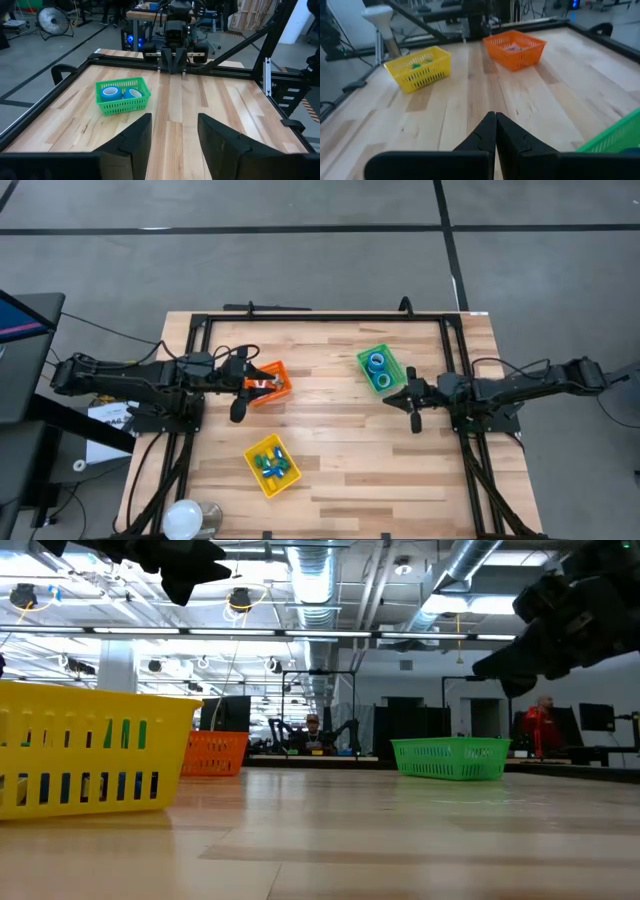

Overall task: Pick and place Stapler, Stapler remover, tape
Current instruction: Return to Home Position

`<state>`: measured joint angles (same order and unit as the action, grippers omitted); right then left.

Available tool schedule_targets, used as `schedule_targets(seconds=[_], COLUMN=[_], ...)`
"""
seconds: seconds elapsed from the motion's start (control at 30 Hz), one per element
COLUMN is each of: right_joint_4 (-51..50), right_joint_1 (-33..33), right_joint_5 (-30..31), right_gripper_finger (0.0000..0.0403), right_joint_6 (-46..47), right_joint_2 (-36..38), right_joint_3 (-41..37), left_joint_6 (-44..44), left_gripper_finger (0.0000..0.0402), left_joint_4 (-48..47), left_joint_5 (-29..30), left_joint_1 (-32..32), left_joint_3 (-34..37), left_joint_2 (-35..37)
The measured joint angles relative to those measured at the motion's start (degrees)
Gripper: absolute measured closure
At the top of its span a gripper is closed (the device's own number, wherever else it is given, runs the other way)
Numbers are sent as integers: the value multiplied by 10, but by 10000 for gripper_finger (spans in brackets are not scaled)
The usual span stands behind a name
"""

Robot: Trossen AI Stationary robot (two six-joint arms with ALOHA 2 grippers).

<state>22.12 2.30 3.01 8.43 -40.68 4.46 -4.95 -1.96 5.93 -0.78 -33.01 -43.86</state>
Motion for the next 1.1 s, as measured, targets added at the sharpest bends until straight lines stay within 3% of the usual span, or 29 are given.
schedule_targets(seconds=[0.47,1.1], right_joint_4=[-29,-205], right_joint_1=[-1,-5], right_joint_5=[0,0], right_gripper_finger=[403,403], right_joint_6=[-48,-60], right_joint_2=[143,325], right_joint_3=[-40,-41], left_joint_6=[0,0], left_gripper_finger=[252,252], left_joint_4=[4,9], left_joint_5=[0,0], left_joint_1=[0,0], left_joint_3=[0,0], left_joint_2=[0,0])
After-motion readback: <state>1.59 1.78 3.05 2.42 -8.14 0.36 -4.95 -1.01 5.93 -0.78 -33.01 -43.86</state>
